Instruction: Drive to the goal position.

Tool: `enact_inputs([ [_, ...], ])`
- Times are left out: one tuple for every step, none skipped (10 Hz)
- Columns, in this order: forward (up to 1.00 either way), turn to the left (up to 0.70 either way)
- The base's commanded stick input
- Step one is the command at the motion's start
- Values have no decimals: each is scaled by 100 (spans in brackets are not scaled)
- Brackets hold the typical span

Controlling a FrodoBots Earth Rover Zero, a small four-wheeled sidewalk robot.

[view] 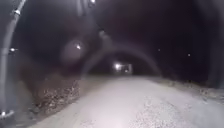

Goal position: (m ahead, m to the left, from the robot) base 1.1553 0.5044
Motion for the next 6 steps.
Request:
enact_inputs([
  [0, -70],
  [0, -70],
  [0, -70],
  [0, -70],
  [0, -70],
  [0, -70],
])
